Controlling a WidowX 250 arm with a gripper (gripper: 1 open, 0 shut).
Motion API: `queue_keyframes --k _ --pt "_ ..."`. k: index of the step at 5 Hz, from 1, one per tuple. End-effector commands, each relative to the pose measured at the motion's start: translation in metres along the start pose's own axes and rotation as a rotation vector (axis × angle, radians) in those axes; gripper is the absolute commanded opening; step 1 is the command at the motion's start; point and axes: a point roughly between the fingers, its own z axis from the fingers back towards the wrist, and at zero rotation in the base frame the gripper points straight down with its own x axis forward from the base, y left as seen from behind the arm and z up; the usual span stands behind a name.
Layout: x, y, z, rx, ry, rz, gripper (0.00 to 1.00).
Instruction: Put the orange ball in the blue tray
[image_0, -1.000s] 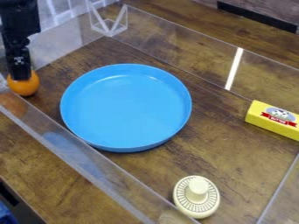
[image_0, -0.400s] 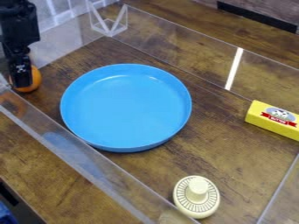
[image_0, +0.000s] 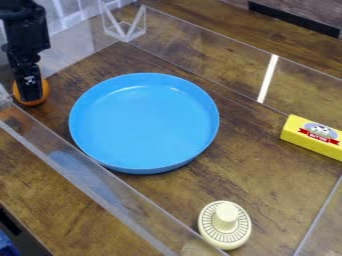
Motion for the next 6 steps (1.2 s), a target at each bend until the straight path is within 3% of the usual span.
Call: queue_keyframes --k 1,2,3,5,6 --pt "-0.0012 0.0061 0.0005 0.026 -0.012 0.014 0.0" --pt "0.0 0.0062 -0.0027 0.027 -0.014 0.018 0.0" --pt "0.0011 0.0068 -0.0059 0.031 -0.015 0.021 1.0" --pt "0.0006 0.0055 -0.007 0.03 -0.016 0.032 1.0" --pt "0.0023 0.0064 -0.0029 0.03 -0.015 0.024 0.0"
